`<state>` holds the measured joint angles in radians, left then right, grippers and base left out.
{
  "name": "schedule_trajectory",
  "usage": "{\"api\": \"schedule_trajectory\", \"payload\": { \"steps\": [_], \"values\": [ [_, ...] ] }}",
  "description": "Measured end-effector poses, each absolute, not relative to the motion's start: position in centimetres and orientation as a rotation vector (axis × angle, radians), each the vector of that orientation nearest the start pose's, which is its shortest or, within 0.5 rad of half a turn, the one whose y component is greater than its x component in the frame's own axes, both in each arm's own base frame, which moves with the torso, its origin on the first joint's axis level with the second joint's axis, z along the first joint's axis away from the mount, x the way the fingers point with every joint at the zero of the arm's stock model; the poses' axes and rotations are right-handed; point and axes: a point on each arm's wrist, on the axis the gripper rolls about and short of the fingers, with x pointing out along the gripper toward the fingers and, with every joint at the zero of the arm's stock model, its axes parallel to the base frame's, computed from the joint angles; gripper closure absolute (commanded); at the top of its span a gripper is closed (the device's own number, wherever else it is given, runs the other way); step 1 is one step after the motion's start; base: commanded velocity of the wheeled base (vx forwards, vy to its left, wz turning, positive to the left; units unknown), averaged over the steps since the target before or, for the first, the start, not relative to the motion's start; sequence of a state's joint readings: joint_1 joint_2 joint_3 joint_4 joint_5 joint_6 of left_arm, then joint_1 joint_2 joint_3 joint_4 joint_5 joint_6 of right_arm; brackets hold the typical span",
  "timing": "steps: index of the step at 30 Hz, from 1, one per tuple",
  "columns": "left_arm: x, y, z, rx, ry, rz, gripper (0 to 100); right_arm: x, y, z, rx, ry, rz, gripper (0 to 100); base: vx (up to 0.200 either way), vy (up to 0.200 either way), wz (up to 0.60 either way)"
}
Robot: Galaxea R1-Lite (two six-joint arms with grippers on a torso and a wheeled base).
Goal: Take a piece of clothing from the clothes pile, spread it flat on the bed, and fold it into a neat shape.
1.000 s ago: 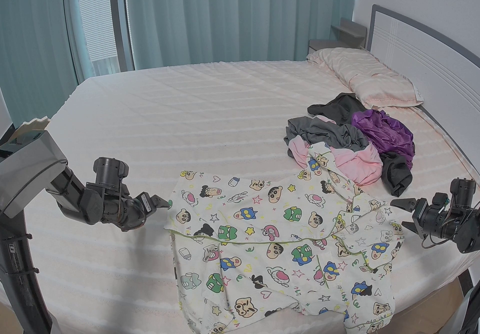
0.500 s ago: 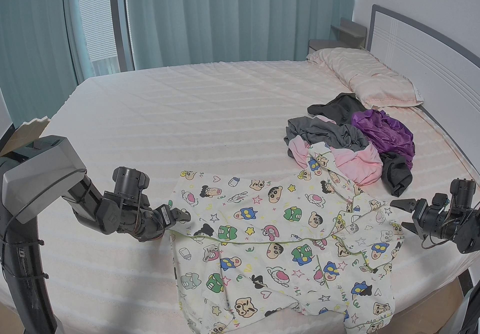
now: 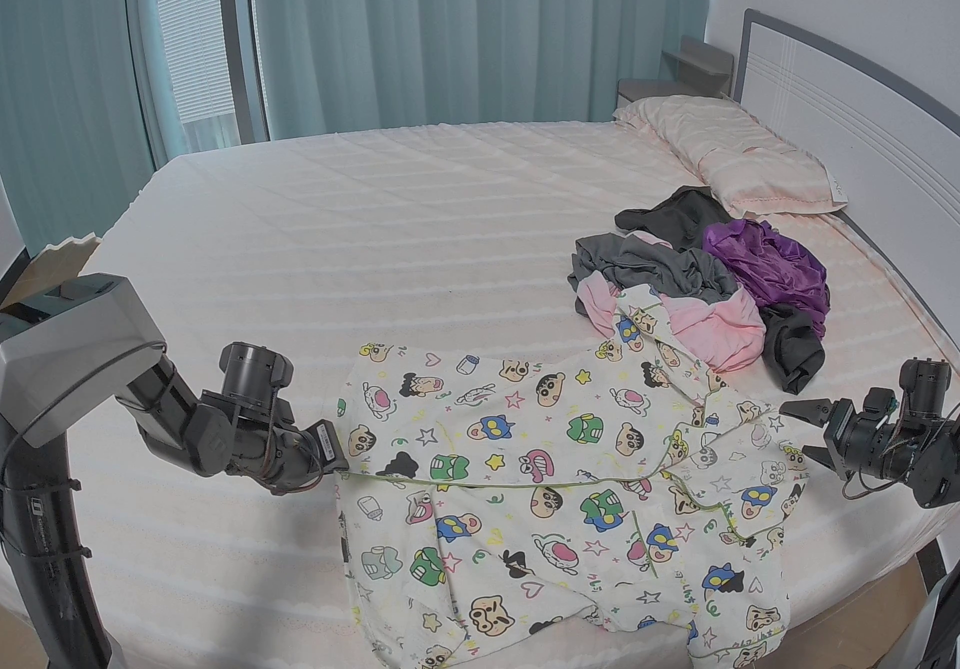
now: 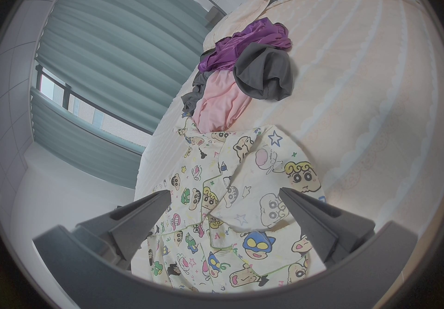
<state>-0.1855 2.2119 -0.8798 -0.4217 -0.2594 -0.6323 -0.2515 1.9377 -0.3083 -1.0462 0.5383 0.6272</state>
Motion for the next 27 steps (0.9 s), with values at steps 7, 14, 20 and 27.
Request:
{"api": "schedule_trajectory", "payload": {
  "steps": [7, 14, 20, 27],
  "values": [
    [34.6, -4.7, 1.9, -0.643, 0.982, -0.058, 100, 25.0, -5.2, 4.6, 0.834, 0.618, 0.101, 0, 0.000, 0.000, 0.00],
    [34.4, -3.1, 2.4, -0.618, 0.962, -0.043, 100, 25.0, -5.2, 4.7, 0.834, 0.616, 0.102, 0, 0.000, 0.000, 0.00],
    [34.1, -0.8, 2.3, -0.623, 0.961, 0.010, 100, 25.0, -5.2, 4.7, 0.834, 0.616, 0.101, 0, 0.000, 0.000, 0.00],
    [33.7, 1.9, 2.2, -0.572, 0.989, 0.046, 100, 25.1, -5.1, 4.7, 0.832, 0.615, 0.105, 0, 0.000, 0.000, 0.00]
  ]
}}
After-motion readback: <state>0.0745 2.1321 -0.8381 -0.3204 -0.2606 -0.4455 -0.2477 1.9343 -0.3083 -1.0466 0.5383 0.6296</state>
